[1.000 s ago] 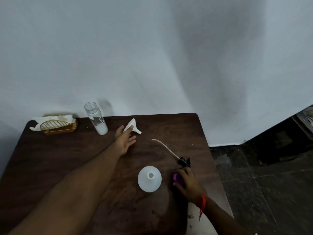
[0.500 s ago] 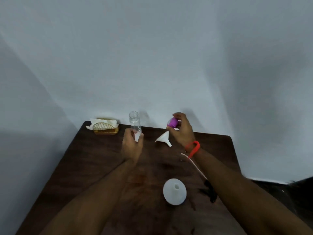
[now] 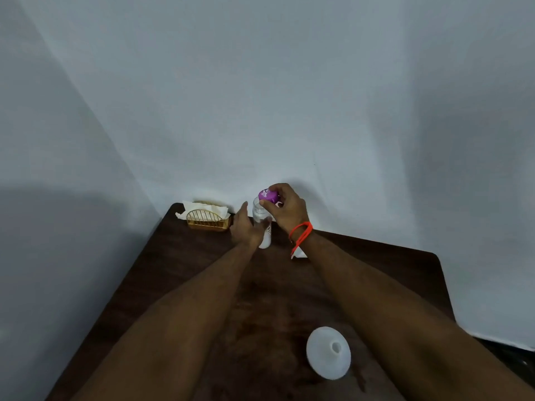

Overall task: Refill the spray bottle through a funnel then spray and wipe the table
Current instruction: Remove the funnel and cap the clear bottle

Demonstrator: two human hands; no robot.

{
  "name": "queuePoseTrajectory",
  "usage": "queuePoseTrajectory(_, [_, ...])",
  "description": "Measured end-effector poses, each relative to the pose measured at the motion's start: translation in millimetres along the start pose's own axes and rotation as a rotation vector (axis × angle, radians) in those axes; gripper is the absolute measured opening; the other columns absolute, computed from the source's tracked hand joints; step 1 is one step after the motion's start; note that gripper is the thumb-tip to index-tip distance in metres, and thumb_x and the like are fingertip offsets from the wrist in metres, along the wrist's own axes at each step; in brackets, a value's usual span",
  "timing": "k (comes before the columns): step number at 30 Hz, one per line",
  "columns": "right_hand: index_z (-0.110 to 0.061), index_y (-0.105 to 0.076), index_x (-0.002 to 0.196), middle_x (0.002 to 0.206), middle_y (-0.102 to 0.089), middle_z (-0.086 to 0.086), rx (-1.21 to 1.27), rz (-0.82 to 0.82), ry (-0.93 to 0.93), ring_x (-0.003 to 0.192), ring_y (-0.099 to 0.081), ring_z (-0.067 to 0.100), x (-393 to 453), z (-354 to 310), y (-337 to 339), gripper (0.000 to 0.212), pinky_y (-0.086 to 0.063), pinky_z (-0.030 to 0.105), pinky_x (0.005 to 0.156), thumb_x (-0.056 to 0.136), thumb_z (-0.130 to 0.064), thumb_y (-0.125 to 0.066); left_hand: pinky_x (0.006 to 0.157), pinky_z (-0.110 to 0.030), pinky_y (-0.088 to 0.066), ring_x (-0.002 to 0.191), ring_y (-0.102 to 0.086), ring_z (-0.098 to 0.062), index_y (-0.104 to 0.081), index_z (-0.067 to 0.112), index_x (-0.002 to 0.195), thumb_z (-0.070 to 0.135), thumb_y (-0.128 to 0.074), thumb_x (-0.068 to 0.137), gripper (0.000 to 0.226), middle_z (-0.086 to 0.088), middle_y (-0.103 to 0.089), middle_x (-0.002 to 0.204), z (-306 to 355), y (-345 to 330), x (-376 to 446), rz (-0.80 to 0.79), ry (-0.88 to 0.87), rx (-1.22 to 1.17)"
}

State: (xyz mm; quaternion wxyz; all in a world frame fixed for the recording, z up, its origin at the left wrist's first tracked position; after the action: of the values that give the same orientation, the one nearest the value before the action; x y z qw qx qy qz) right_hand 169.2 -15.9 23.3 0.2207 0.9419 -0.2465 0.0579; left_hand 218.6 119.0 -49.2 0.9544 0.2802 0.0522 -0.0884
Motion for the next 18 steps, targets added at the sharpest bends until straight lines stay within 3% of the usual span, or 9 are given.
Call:
queuePoseTrajectory(3, [-0.020,-0.060,0.102,0.096,-0.067,-0.009,-0.023,-0.019,-0.018,0.092,-0.065,0.010,6.0,6.6,-10.4,0.035,-0.052,0.022,0.081,0.075,-0.028,-0.081,0.092,-0.049,-0.053,0.108,-0.063,-0.027,-0.051,0.033,0.128,0.067,-0.058,0.061,0.076,-0.001,-0.068,0.116,-20.4,-14.1,22.1,-0.019,-0.018,-0.034])
queuePoseTrajectory(6, [-0.020,-0.058,0.102,0.099,-0.068,-0.006,-0.056,-0.061,-0.044,0.095,-0.065,0.014,10.4,18.0,-20.2,0.036,-0.055,0.032,0.086,0.074,-0.030,-0.079,0.091,-0.042,-0.053,0.104,-0.065,-0.023,-0.053,0.041,0.118,0.056,-0.057,0.070,0.051,0.003,-0.070,0.108,-1.6,-8.7,9.1,-0.054,-0.053,-0.050])
queuePoseTrajectory(11, [-0.022,-0.056,0.120,0.115,-0.065,-0.002,-0.129,-0.117,0.027,0.104,-0.062,0.017,13.8,19.4,-27.5,0.047,-0.055,0.035,0.091,0.078,-0.028,-0.075,0.083,-0.023,-0.042,0.107,-0.062,-0.023,-0.054,0.017,0.132,0.023,-0.062,0.092,0.041,-0.008,-0.067,0.116,9.7,-7.8,4.8,-0.064,-0.083,-0.092])
queuePoseTrajectory(14, [-0.019,-0.057,0.130,0.125,-0.062,0.003,-0.171,-0.129,0.039,0.113,-0.059,0.019,15.6,22.5,-31.8,0.054,-0.052,0.039,0.097,0.080,-0.030,-0.074,0.087,-0.021,-0.042,0.111,-0.061,-0.021,-0.055,0.017,0.133,0.020,-0.062,0.092,0.041,-0.006,-0.067,0.119,8.3,-8.2,5.0,-0.065,-0.095,-0.102])
queuePoseTrajectory(18, [-0.013,-0.059,0.126,0.122,-0.061,0.006,-0.167,-0.104,0.033,0.110,-0.058,0.021,18.1,24.4,-33.3,0.054,-0.053,0.037,0.095,0.078,-0.028,-0.079,0.088,-0.019,-0.040,0.113,-0.060,-0.020,-0.054,0.018,0.135,0.022,-0.059,0.095,0.040,-0.005,-0.067,0.122,7.7,-6.5,6.4,-0.067,-0.101,-0.101])
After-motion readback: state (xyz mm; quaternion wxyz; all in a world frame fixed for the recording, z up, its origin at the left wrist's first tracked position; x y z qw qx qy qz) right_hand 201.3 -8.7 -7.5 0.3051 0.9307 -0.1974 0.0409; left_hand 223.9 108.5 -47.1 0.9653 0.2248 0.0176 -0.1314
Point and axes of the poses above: each hand's wrist, its own x-axis towards the middle knuckle, its own y-axis out of the back of the hand, z = x × y, the point moved 7 cm from there along x, towards the middle knuckle
